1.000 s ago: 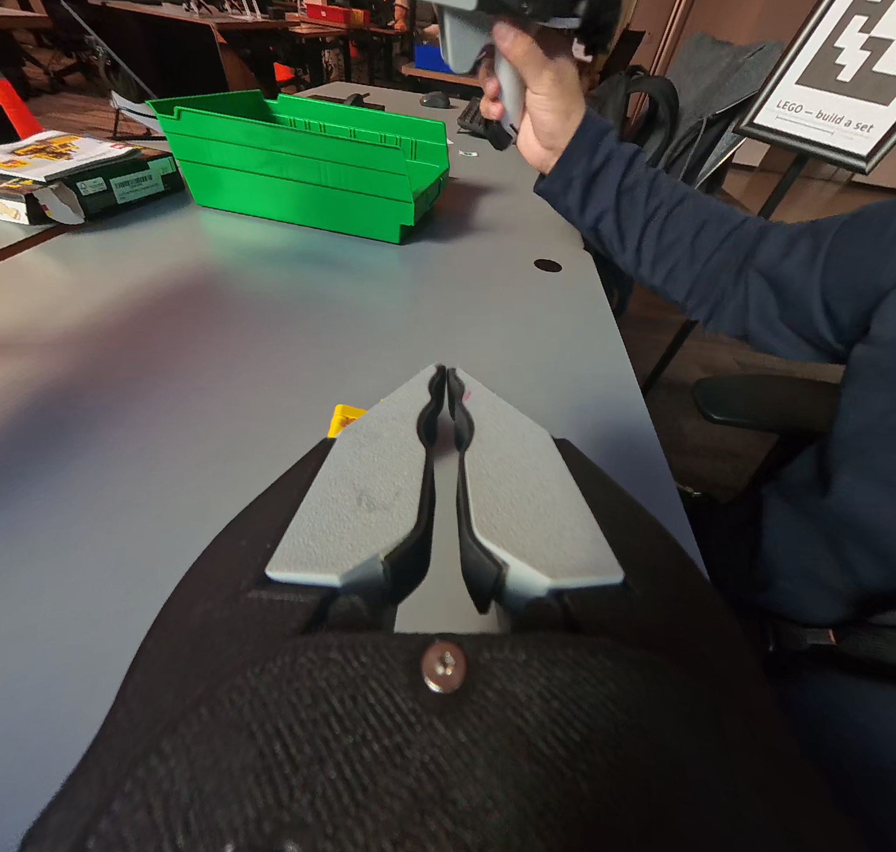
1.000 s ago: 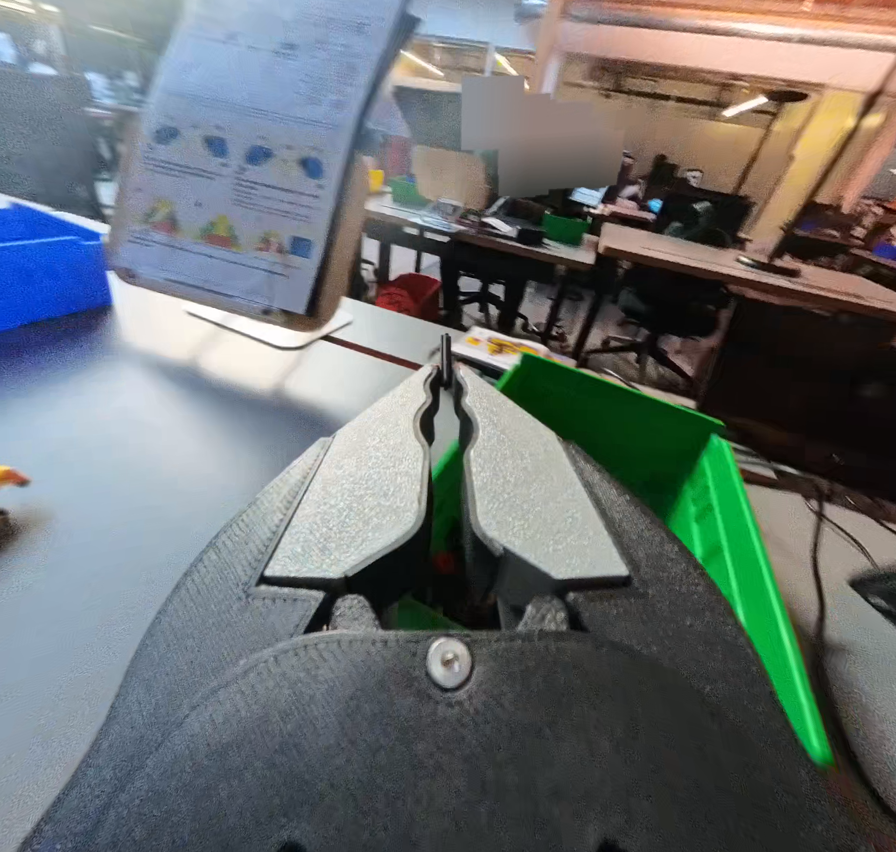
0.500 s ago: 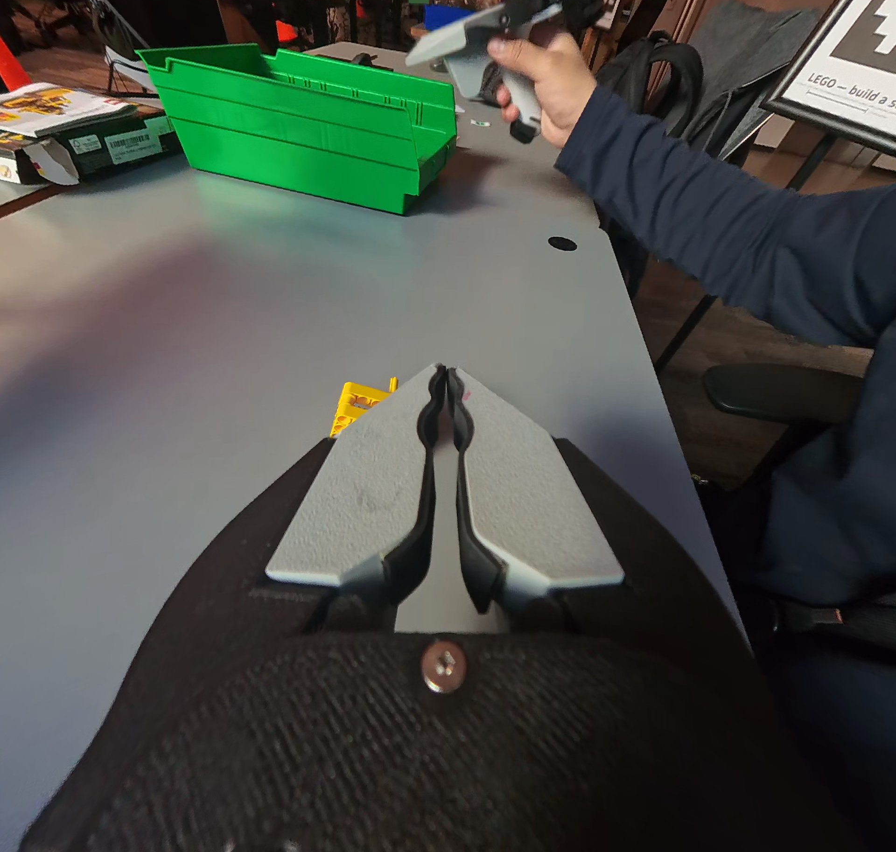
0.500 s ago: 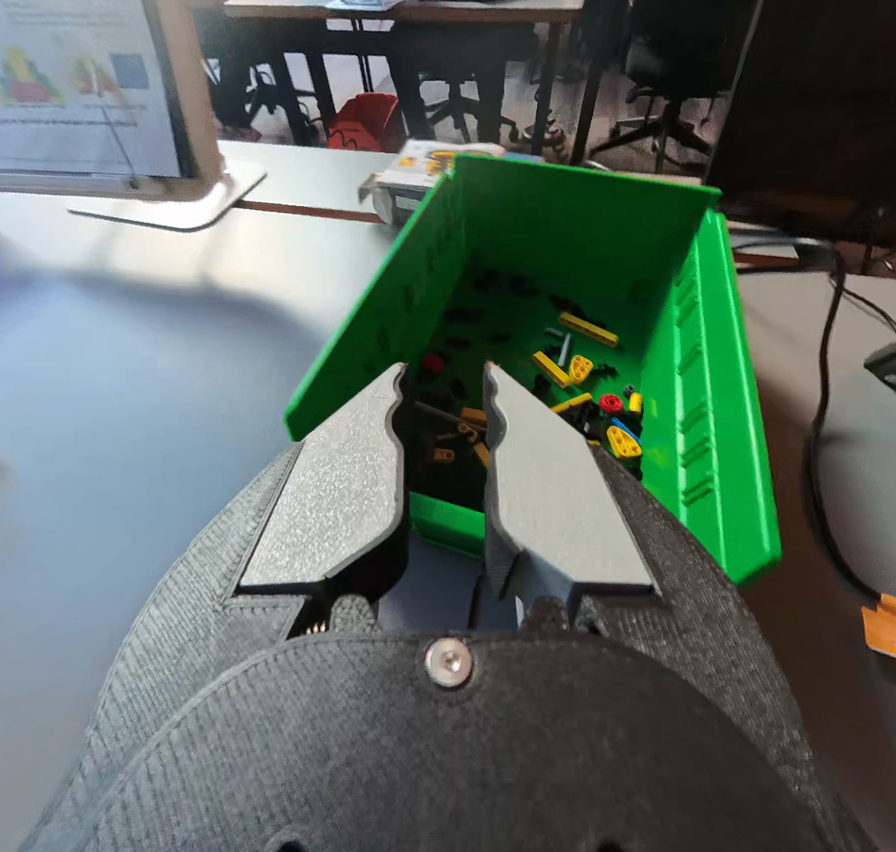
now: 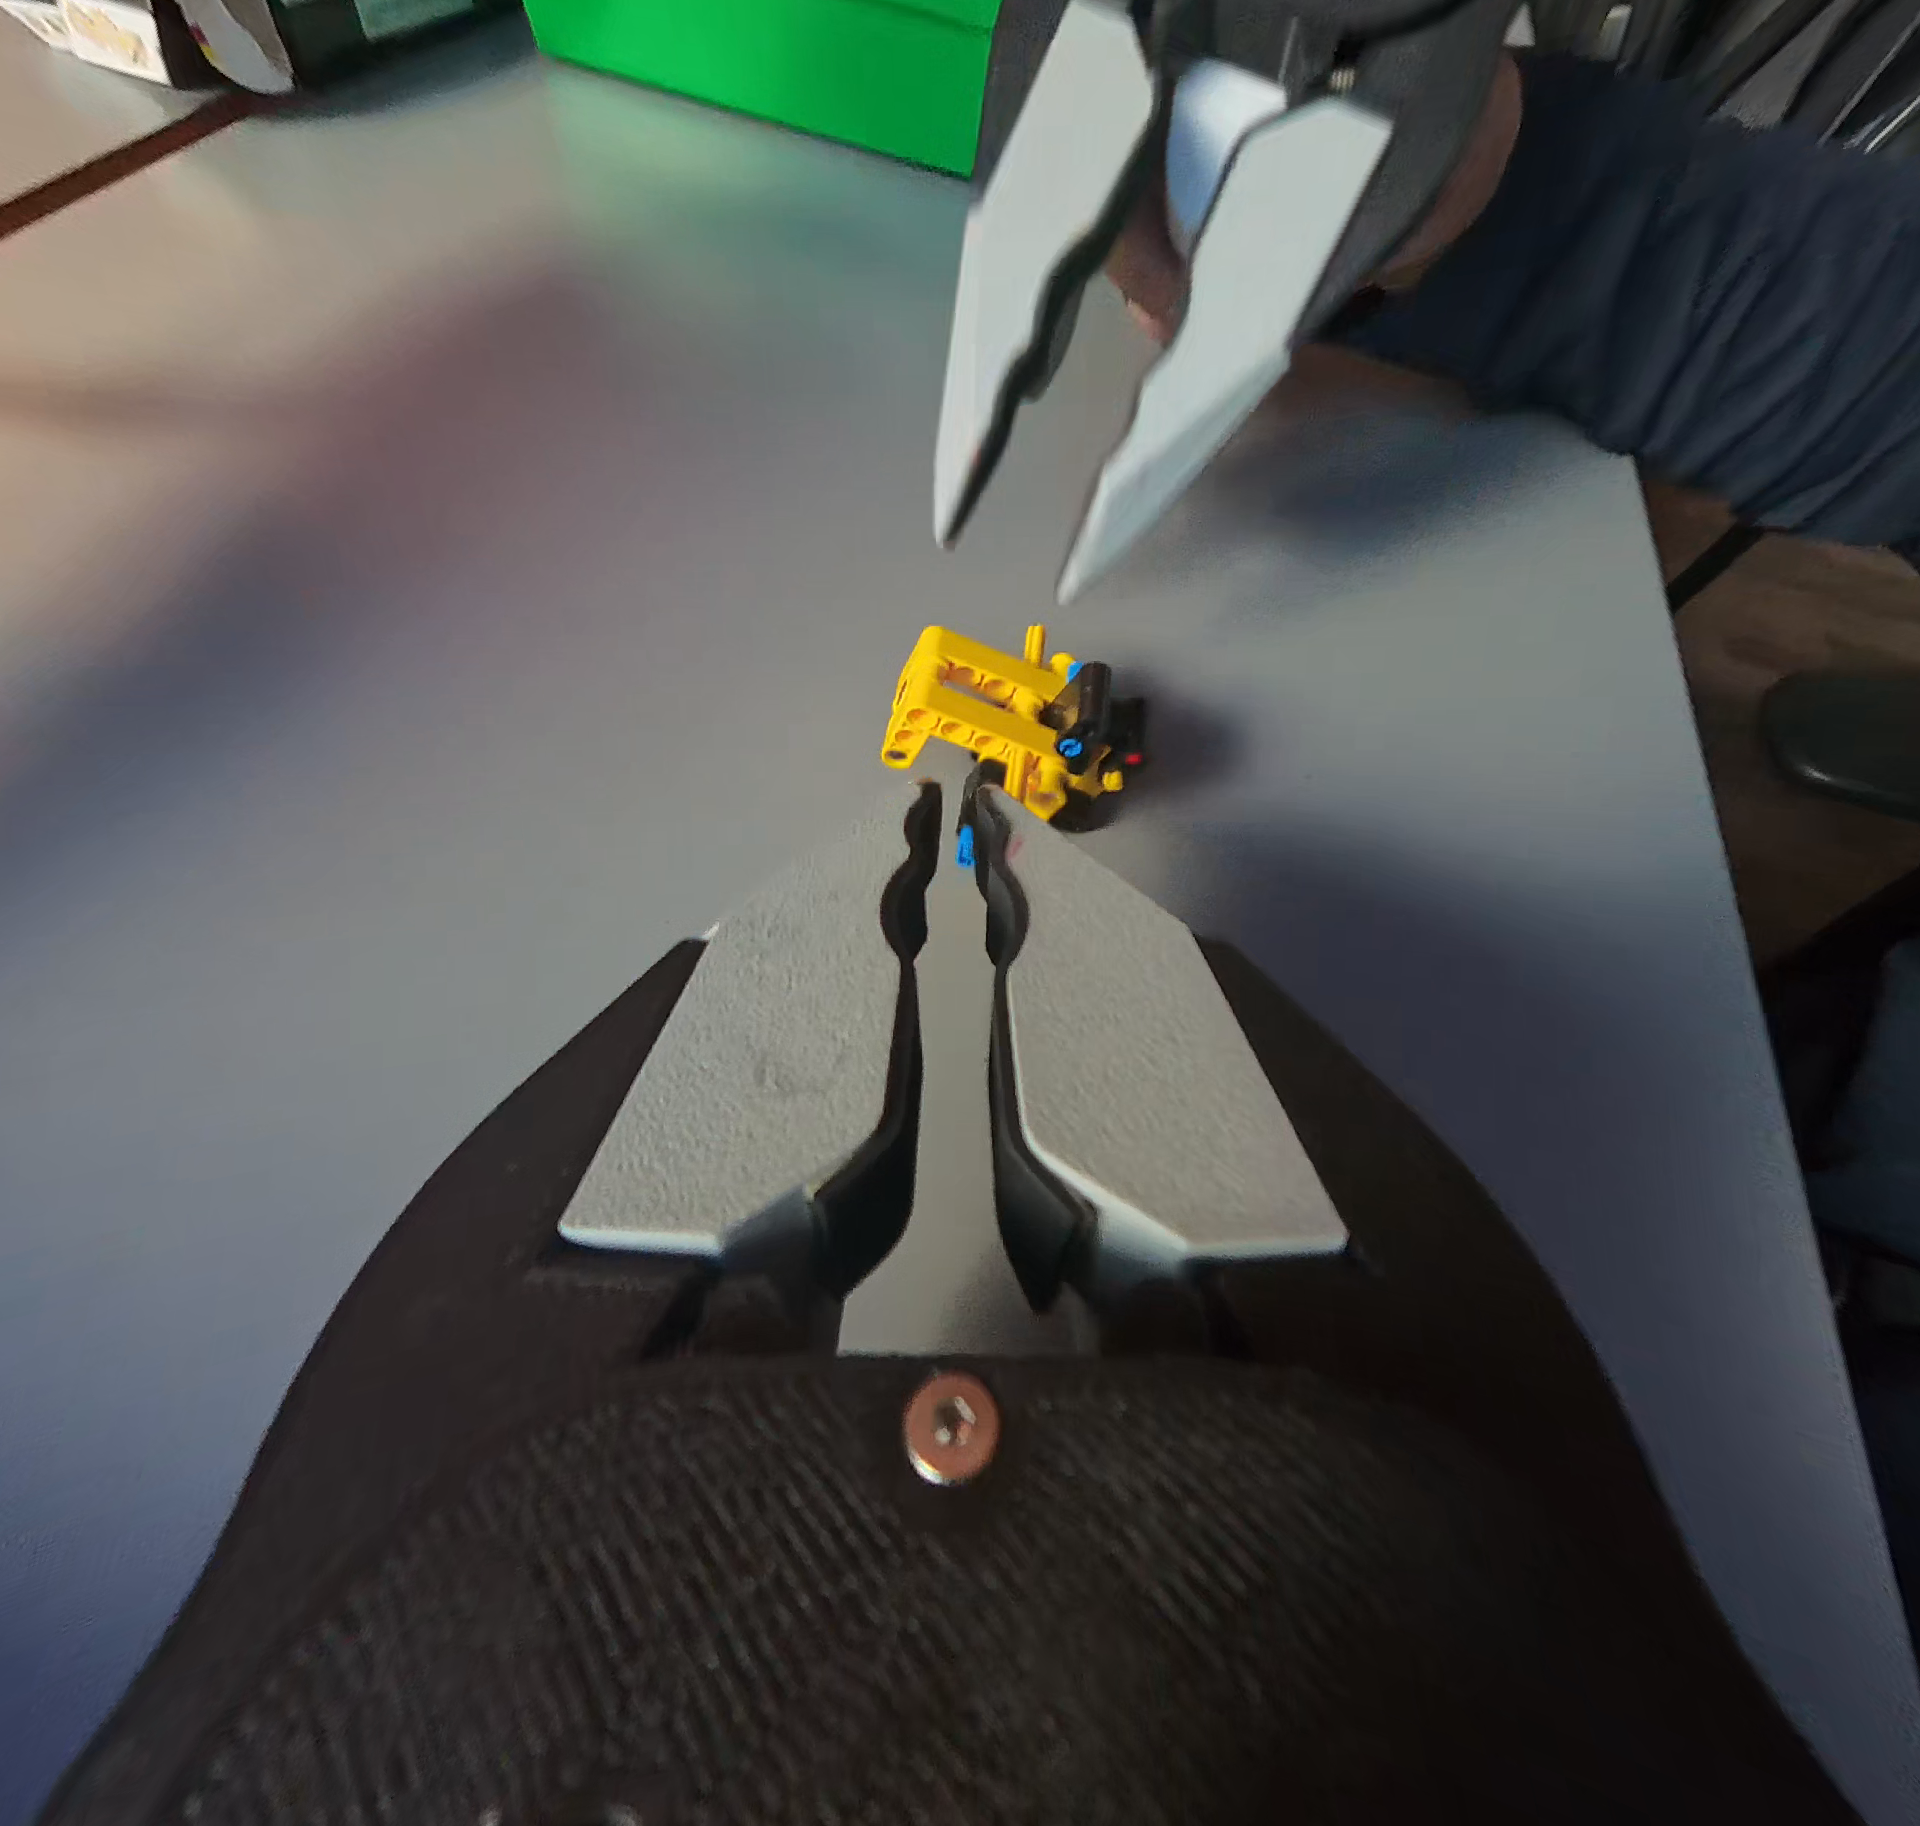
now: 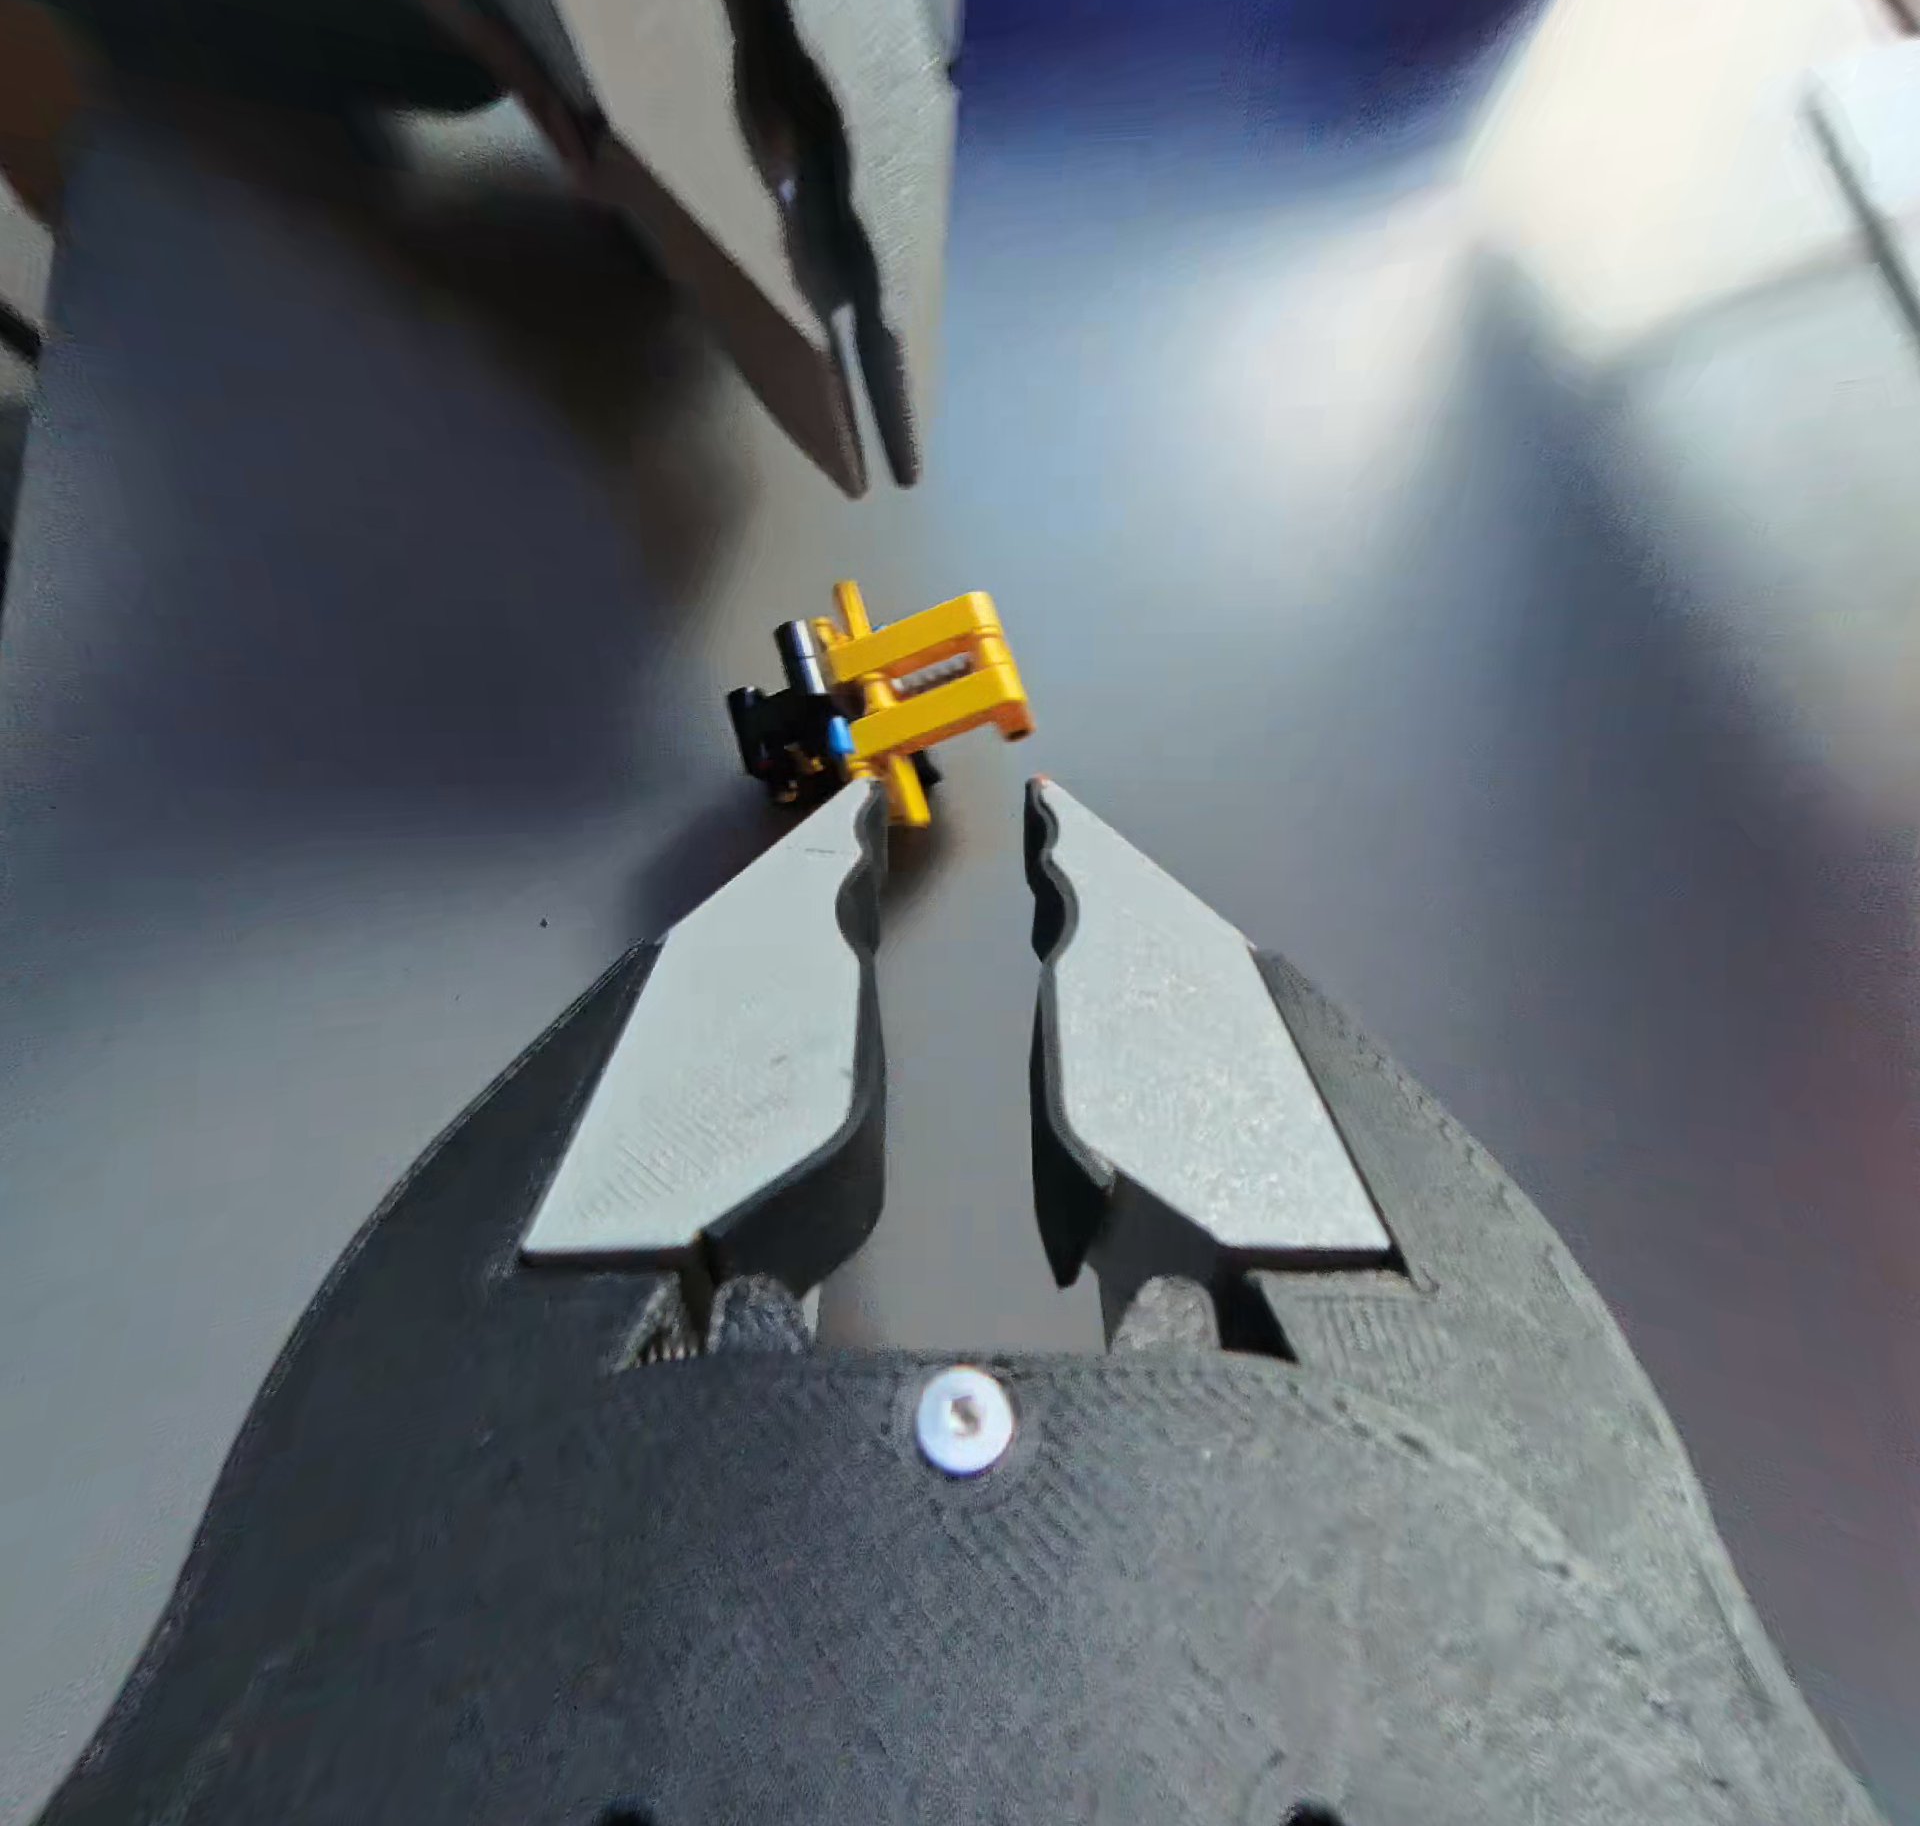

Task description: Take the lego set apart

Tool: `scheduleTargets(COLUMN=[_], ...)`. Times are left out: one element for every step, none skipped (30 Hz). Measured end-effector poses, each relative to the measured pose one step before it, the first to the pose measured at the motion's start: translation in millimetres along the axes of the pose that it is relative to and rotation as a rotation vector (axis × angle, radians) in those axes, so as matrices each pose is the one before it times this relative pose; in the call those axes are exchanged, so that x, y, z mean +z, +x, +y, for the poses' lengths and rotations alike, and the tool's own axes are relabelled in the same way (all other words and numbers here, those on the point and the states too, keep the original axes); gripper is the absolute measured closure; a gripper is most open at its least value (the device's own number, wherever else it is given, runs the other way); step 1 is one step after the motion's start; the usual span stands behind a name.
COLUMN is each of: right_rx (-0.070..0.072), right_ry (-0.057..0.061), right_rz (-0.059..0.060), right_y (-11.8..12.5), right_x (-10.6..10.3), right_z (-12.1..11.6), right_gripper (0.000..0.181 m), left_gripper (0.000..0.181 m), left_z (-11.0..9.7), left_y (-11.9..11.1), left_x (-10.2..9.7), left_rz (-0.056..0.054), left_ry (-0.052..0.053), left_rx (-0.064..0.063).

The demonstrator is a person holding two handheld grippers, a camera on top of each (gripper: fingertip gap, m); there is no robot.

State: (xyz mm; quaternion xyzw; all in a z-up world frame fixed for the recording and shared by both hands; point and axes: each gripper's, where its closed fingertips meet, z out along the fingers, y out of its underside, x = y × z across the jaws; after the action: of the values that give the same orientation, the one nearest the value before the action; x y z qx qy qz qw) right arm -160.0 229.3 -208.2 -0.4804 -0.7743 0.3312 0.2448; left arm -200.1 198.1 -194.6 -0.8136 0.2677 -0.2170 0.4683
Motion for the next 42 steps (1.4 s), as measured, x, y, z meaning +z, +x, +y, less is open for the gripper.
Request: scheduleTargets(right_rx=[-0.0149,-0.0129,-0.0064,-0.0069,-0.007,-0.005,-0.0043,-0.0008,0.0063,0.0109,0.0127,0.0093,0.005,-0.0013,-0.01,-0.0124,-0.0109,-0.0087,-0.0084,-0.0067,0.0028,-0.0039,-0.0057,-0.0092,-0.009,-0.0019,-0.0003,-0.0054,-0.0069,-0.0067,-0.0044,-0.0047,-0.0003,0.0009,-0.009,-0.0182,-0.0165,-0.0079,-0.0005,-0.0009,-0.0004,0.0111], right_ry=[0.0052,0.022,0.0055,0.0038,0.0114,0.0103,0.0013,-0.0005,0.0064,0.0095,0.0054,0.0,-0.0046,-0.0079,-0.007,-0.0084,-0.0033,-0.0026,-0.0036,0.0001,-0.0051,-0.0078,-0.0034,-0.0056,0.0035,0.0012,-0.0004,0.0038,0.0068,0.0056,0.0095,0.0161,0.0156,0.0001,-0.0029,0.0052,0.0069,0.0029,0.0007,-0.0011,0.0002,-0.0001], right_rz=[-0.0116,-0.0147,-0.0073,0.0028,0.0023,-0.0075,-0.0039,0.0054,-0.0031,-0.0143,-0.0146,-0.0128,-0.0011,0.0111,0.018,0.0247,0.0249,0.0058,0.0192,0.0082,0.0091,0.017,0.0078,-0.003,0.0057,0.0016,-0.0052,-0.0042,0.0041,0.0115,0.0154,0.0053,-0.0006,-0.0039,-0.0009,0.0049,0.0063,0.0028,-0.0003,0.0006,0.005,0.0077], right_y=[-4.43,-4.63,-2.58,-0.52,-0.6,-1.72,-0.73,1.25,0.49,-0.88,-0.95,-1.09,-0.11,0.52,0.74,1.54,1.54,-1.15,1.52,0.24,0.91,2.5,0.65,-1.11,0.01,-0.19,-1.2,-1.34,-0.47,0.84,1.68,0.32,-0.16,-0.47,-0.63,-0.72,-0.54,-0.42,-0.36,0.0,0.86,2.07], right_x=[7.1,2.39,0.83,-0.32,-0.31,0.01,-0.56,-0.98,-1.16,-1.35,-1.04,-0.83,-0.87,-0.36,0.26,0.65,0.95,1.2,0.84,1.09,1.19,1.38,1.25,1.08,0.73,0.65,0.35,-0.14,0.1,0.02,-0.5,-0.78,-0.61,0.18,0.73,0.79,0.59,0.68,0.32,0.09,-0.11,-0.2], right_z=[-1.78,-3.23,-0.39,0.48,-0.17,-0.08,0.42,0.34,-0.12,-0.24,0.69,1.3,1.44,1.3,0.51,0.22,-0.79,-1.08,-0.4,-0.22,0.86,1.42,0.77,0.86,-0.56,-0.37,-0.38,-1.25,-1.8,-1.98,-2.72,-3.58,-3.11,-0.23,0.93,0.09,-0.58,-0.43,-0.41,-0.14,0.1,0.51], right_gripper=[0.166,0.17,0.173,0.174,0.175,0.177,0.176,0.172,0.169,0.169,0.168,0.169,0.169,0.17,0.174,0.178,0.179,0.18,0.181,0.181,0.181,0.181,0.181,0.181,0.181,0.181,0.181,0.181,0.181,0.181,0.181,0.181,0.181,0.181,0.181,0.181,0.181,0.181,0.181,0.181,0.181,0.181], left_gripper=[0.177,0.176,0.176,0.177,0.177,0.177,0.176,0.176,0.176,0.177,0.179,0.179,0.178,0.176,0.174,0.172,0.17,0.167,0.169,0.168,0.17,0.174,0.178,0.181,0.181,0.181,0.181,0.181,0.181,0.181,0.181,0.181,0.18,0.176,0.172,0.167,0.162,0.157,0.157,0.157,0.156,0.153], left_z=[1.86,0.0,-1.05,-0.38,1.0,2.3,2.61,1.51,-0.06,-1.09,-1.37,-1.71,-1.74,-0.53,0.88,0.75,-1.25,-2.66,-2.3,-2.89,-1.83,-1.1,-1.17,-0.66,-0.19,-0.12,0.04,0.52,2.16,2.55,2.37,2.14,2.36,3.18,0.11,0.4,-0.02,-0.28,-0.87,-0.66,0.82,1.43], left_y=[0.81,1.76,1.11,0.88,0.22,-0.09,1.11,1.36,1.25,1.18,1.37,1.19,-1.22,-1.8,-1.01,-0.08,0.77,2.84,4.11,1.69,-0.6,-1.04,-0.05,1.21,-0.84,-0.23,0.12,-0.4,-2.54,-4.3,-3.84,-4.36,-1.51,0.86,0.44,-0.9,-2.82,-4.06,-2.37,-1.14,-1.59,-0.69], left_x=[1.5,0.57,0.04,0.47,1.34,2.39,2.91,2.61,1.87,0.85,-0.01,-0.49,-0.7,-0.81,-0.4,0.34,1.49,2.2,2.54,2.35,1.99,1.14,1.05,0.43,-0.07,-0.5,-0.65,-1.06,-1.38,-1.55,-1.87,-1.15,0.26,1.9,1.89,1.66,0.84,0.15,-0.58,-0.85,-0.41,0.44], left_rz=[0.0081,0.011,0.0037,0.0024,0.0001,-0.0005,0.0058,0.0043,-0.0002,-0.002,-0.0002,0.001,-0.016,-0.026,-0.0248,-0.0169,-0.0064,0.012,0.0256,0.0126,-0.0028,-0.0053,-0.0005,0.0062,-0.0095,-0.008,-0.0054,-0.006,-0.0153,-0.019,-0.0043,0.0023,0.028,0.0481,0.0489,0.0383,0.0196,0.0033,0.0059,0.0086,0.0053,0.0127], left_ry=[-0.0166,-0.0012,0.0059,0.0013,-0.0097,-0.0201,-0.0243,-0.0173,-0.0058,0.0028,0.0074,0.0097,0.0095,0.0004,-0.0121,-0.0113,0.0027,0.0103,0.0064,0.0117,0.0057,0.0031,0.0055,0.0048,0.0011,0.0015,0.0015,-0.0029,-0.0157,-0.0171,-0.0124,-0.0072,-0.0064,-0.0105,0.005,-0.0023,-0.0034,0.0001,0.0052,0.0046,-0.0053,-0.0109], left_rx=[-0.0016,0.0054,0.0082,0.0079,0.0038,0.0022,0.0058,0.0102,0.0138,0.0141,0.0139,0.015,0.0235,0.0444,0.0493,0.0381,0.019,0.0041,-0.0023,-0.0046,-0.0017,0.0034,0.0003,0.0003,0.0031,0.0085,0.0102,0.0119,0.0085,-0.005,-0.0293,-0.0561,-0.0745,-0.0874,-0.0892,-0.0741,-0.0579,-0.0428,-0.0278,-0.0194,-0.0185,-0.0237])
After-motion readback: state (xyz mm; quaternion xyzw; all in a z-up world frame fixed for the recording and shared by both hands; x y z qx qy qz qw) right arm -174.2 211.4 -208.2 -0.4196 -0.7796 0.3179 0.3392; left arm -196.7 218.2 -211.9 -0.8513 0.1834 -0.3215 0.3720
